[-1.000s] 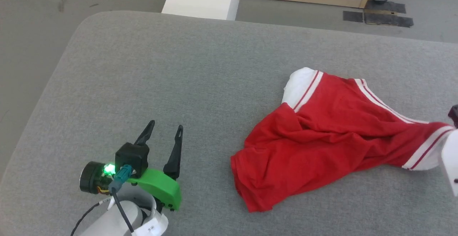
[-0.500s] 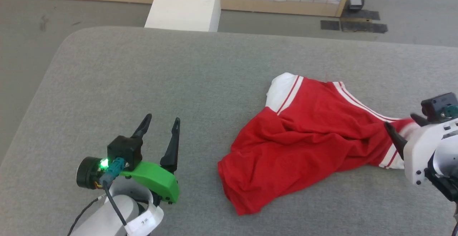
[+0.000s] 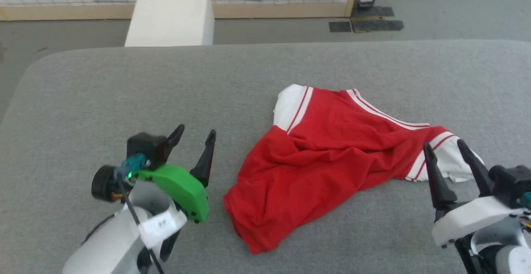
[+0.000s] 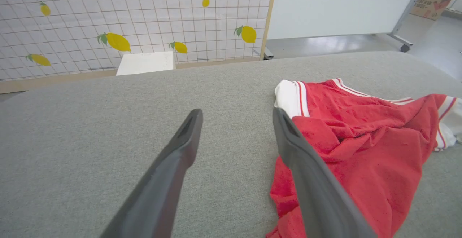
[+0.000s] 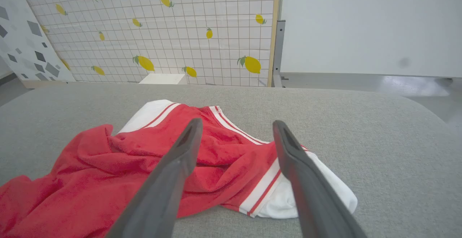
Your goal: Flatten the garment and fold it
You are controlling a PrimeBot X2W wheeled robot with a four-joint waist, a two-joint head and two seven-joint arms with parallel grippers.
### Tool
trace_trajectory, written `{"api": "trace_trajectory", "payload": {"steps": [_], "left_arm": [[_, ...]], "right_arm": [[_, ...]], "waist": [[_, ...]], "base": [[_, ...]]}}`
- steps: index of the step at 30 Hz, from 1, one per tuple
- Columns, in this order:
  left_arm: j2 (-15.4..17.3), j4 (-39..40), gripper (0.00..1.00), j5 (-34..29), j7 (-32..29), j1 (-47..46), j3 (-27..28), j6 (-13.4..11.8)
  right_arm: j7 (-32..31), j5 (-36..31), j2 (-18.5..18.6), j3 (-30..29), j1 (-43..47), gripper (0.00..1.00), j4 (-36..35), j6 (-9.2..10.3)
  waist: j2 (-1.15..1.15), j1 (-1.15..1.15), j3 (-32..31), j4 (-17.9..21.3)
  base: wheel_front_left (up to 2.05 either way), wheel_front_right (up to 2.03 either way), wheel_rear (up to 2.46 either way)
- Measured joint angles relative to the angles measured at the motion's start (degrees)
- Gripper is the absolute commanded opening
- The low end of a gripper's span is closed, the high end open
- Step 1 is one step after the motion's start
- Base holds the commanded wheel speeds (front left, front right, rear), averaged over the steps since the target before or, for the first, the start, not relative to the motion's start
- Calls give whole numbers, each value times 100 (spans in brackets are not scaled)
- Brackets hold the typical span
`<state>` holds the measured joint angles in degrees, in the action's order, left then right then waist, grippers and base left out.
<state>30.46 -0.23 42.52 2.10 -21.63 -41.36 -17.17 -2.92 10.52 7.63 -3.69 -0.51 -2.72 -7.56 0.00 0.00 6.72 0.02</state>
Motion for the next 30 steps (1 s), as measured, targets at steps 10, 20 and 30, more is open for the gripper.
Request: {"api": "trace_trajectory", "payload": {"steps": [10, 20, 30], "left_arm": [[-327, -573, 100, 636, -2295, -1890, -334, 646], [-699, -2181, 100, 896, -4482, -3702, -791, 1062], [-698, -3052, 100, 898, -5003, -4175, -924, 1230]], "right_arm": [[109, -301, -126, 51, 77, 100, -111, 0], [382, -333, -264, 411, -270, 100, -125, -1], [656, -335, -358, 512, -430, 100, 29, 0]], "waist": [[0, 0, 567, 424], [0, 0, 1238, 971], [0, 1, 1841, 1513]], "base": [[0, 0, 0], [0, 0, 0], [0, 0, 0]]}}
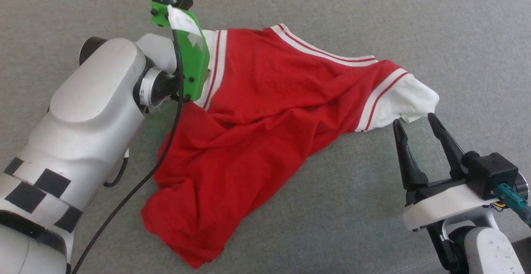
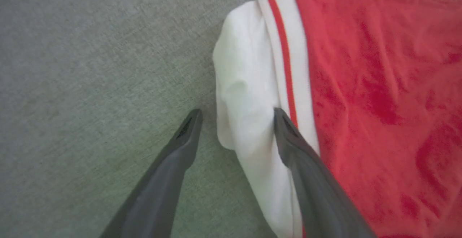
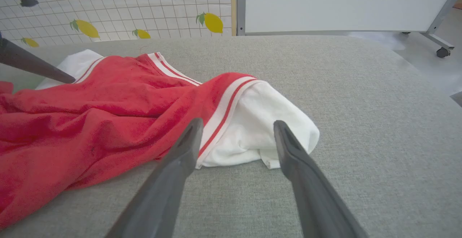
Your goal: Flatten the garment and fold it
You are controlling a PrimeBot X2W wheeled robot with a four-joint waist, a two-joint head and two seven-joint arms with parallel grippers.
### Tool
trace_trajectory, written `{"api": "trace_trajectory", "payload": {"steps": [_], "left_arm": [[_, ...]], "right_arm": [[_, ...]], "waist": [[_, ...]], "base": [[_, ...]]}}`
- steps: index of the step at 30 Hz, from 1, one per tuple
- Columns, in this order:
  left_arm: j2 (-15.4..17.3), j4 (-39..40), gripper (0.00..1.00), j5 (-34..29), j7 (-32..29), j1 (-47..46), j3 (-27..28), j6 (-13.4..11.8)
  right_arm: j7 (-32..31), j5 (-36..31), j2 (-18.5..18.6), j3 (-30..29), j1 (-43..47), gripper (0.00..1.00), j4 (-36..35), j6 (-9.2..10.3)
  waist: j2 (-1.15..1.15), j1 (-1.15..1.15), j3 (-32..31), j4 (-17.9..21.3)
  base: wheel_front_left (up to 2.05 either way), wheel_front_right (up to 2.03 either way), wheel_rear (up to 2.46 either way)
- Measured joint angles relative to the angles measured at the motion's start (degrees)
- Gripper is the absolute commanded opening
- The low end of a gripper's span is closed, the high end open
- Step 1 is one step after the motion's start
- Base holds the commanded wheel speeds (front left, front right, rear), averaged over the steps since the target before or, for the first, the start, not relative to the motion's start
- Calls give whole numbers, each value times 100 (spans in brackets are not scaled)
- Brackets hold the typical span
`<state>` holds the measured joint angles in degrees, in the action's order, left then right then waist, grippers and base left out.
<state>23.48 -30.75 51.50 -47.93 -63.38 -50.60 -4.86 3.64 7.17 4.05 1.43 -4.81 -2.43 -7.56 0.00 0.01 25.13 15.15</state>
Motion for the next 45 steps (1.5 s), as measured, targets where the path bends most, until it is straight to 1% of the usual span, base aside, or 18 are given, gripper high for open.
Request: {"api": "trace_trajectory", "payload": {"steps": [2, 3, 4, 5, 7, 9, 12, 14, 17, 20, 23, 27, 32, 33, 34, 38, 42, 45], "left_arm": [[23, -59, 100, -5, -36, -8, -32, 31], [45, -58, 100, -2, -97, -19, -45, 88], [70, -51, 37, 3, -133, -38, -46, 142], [107, -30, 0, 10, -140, -55, -42, 212], [159, -14, 0, 9, -55, -67, -29, 286], [177, -21, 0, 5, 183, -50, -19, 293], [167, -14, 0, -2, 638, 118, 42, 276], [177, -8, 0, -23, 966, 266, 88, 213], [296, -20, 0, -63, 1493, 512, 231, 13], [547, -21, 0, -141, 2022, 723, 427, -218], [775, -2, 0, -263, 2384, 906, 564, -413], [1002, 104, 0, -275, 2630, 1346, 594, -582], [1092, 248, 0, -264, 2826, 1961, 593, -825], [1105, 285, 92, -265, 2860, 2063, 569, -859], [1111, 321, 100, -266, 2888, 2140, 553, -888], [1112, 477, 100, -336, 3252, 2293, 588, -1152], [1096, 677, 100, -417, 3836, 2359, 733, -1374], [1090, 884, 100, -447, 4347, 2557, 861, -1464]], "right_arm": [[49, -1, -16, -12, 0, 100, 33, 0], [53, -9, -25, -20, 0, 100, 44, 0], [65, -15, -30, -26, 0, 100, 57, 0], [74, -19, -36, -31, 0, 100, 62, 0], [75, -29, -52, -43, -1, 100, 77, 0], [74, -64, -59, -65, -7, 100, 97, -1], [36, -79, -65, -82, -8, 100, 109, 0], [-23, -93, -44, -89, -8, 100, 116, 0], [-141, -97, 36, -89, -7, 100, 122, 0], [-281, -92, 103, -85, 19, 100, 119, 0], [-404, -56, 164, -78, 68, 100, 101, 0], [-567, -30, 241, -55, 256, 100, 46, 0], [-728, -2, 269, 15, 340, 100, -25, 0], [-766, -2, 271, 19, 352, 100, -43, 0], [-781, -2, 272, 18, 360, 100, -53, 0], [-844, 15, 278, 8, 367, 100, -103, 0], [-869, 35, 277, 13, 368, 100, -85, 0], [-877, 48, 271, 8, 373, 100, -47, 0]], "waist": [[0, 0, 101, 73], [0, 0, 148, 99], [0, 0, 180, 115], [0, 0, 216, 128], [0, 0, 254, 120], [0, 0, 250, 87], [0, -1, 166, 39], [0, -1, 80, -6], [0, 0, -99, -104], [0, -1, -342, -250], [0, -1, -563, -420], [0, -1, -803, -713], [0, -1, -1035, -1065], [0, -1, -1076, -1133], [0, -1, -1107, -1184], [0, -1, -1216, -1393], [0, -1, -1335, -1483], [0, -1, -1446, -1498]], "base": [[0, 0, 0], [0, 0, 0], [0, 0, 0], [0, 0, 0], [0, 0, 0], [0, 0, 0], [0, 0, 0], [0, 0, 0], [0, 0, 0], [0, 0, 0], [0, 0, 0], [0, 0, 0], [0, 0, 0], [0, 0, 0], [0, 0, 0], [0, 0, 0], [0, 0, 0], [0, 0, 0]]}}
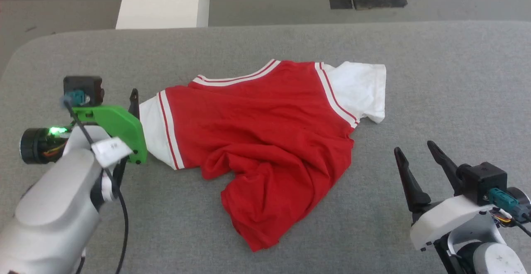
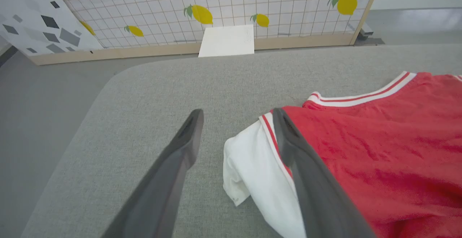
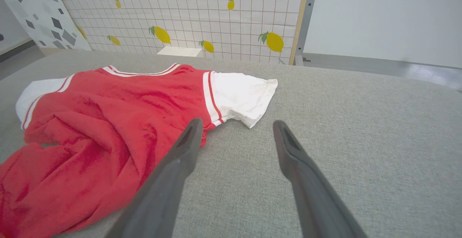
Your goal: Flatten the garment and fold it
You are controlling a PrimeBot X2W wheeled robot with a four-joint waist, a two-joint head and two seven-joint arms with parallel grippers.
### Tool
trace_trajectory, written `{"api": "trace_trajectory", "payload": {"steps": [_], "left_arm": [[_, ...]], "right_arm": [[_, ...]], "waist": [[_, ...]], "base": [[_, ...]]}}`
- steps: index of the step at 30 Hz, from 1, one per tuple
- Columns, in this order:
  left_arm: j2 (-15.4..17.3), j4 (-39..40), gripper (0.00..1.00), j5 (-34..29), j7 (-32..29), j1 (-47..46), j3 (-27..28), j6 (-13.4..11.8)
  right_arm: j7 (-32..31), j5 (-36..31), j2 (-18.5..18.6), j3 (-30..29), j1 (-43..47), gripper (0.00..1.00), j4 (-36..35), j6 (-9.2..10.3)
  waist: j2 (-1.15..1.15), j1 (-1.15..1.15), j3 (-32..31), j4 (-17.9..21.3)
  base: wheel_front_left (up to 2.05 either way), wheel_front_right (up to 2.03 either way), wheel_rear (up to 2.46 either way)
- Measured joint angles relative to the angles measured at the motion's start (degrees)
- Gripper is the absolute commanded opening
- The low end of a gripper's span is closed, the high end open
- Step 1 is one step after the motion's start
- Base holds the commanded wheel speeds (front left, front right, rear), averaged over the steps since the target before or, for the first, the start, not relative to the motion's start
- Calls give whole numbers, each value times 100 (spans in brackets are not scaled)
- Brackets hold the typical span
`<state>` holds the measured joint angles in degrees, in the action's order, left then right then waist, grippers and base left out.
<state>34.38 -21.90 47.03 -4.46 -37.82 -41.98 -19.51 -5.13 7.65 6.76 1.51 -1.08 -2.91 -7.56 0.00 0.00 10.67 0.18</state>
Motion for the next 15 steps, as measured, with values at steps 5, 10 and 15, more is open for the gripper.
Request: {"api": "trace_trajectory", "payload": {"steps": [5, 10, 15], "left_arm": [[31, 553, 100, -241, 1005, 544, 73, -54], [98, 1137, 100, -324, 1668, 1232, 103, -186], [137, 1724, 100, -461, 1874, 1950, 226, -371]], "right_arm": [[-44, 2, -9, -59, 112, 100, 48, 0], [-122, 20, 5, -91, 169, 100, 51, 0], [-254, 66, 118, -98, 177, 100, 22, 0]], "waist": [[0, 0, -200, -33], [0, 0, -309, -147], [0, 0, -344, -311]], "base": [[0, 0, 0], [0, 0, 0], [0, 0, 0]]}}
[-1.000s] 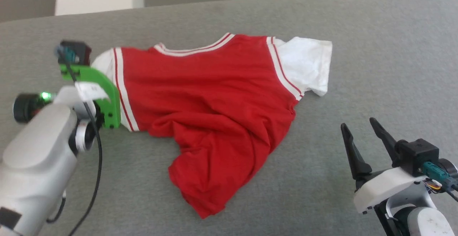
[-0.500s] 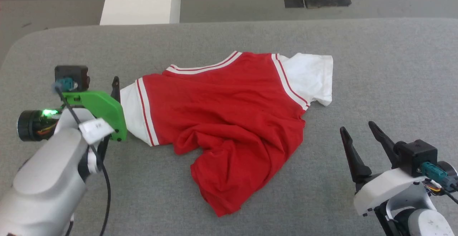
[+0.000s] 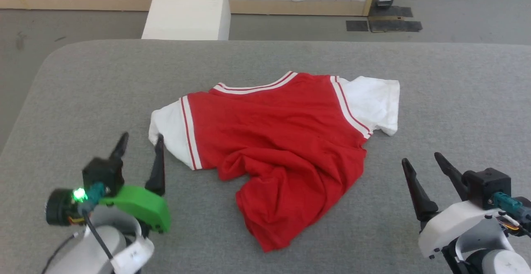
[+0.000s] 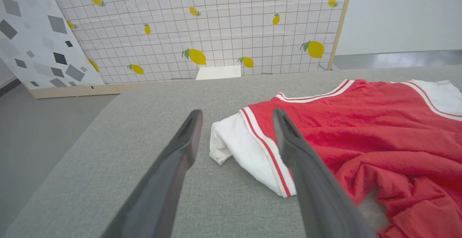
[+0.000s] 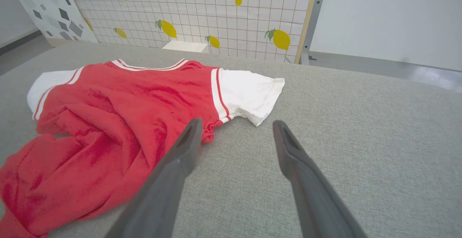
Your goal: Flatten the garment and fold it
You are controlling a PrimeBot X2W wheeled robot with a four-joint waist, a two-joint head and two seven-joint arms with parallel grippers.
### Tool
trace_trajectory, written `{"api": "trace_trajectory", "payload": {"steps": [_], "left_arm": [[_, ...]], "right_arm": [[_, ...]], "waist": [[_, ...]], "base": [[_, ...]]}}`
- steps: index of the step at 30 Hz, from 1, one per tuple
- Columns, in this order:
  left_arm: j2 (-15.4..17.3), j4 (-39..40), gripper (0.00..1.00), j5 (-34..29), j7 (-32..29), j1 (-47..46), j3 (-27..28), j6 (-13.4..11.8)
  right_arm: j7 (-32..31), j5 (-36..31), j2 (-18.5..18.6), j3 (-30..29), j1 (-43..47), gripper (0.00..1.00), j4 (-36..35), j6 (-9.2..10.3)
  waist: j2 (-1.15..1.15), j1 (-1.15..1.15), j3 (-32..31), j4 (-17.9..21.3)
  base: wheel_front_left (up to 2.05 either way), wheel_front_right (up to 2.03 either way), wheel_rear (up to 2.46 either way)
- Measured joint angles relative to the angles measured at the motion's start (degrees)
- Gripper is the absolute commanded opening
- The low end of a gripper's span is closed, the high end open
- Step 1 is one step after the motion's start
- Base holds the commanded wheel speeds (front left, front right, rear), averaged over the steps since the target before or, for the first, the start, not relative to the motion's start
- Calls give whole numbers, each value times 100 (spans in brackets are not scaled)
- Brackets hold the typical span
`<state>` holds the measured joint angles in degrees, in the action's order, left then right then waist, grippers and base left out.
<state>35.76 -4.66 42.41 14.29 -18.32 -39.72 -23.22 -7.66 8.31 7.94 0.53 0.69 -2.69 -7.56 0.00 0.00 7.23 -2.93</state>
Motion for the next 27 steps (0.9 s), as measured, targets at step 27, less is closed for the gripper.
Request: {"api": "trace_trajectory", "payload": {"steps": [27], "left_arm": [[-733, 323, 100, -606, 44, 135, -37, 157]], "right_arm": [[-4165, 535, 1664, 929, -2770, 100, 1858, -1]], "waist": [[0, 0, 949, -1410]], "base": [[0, 0, 0]]}}
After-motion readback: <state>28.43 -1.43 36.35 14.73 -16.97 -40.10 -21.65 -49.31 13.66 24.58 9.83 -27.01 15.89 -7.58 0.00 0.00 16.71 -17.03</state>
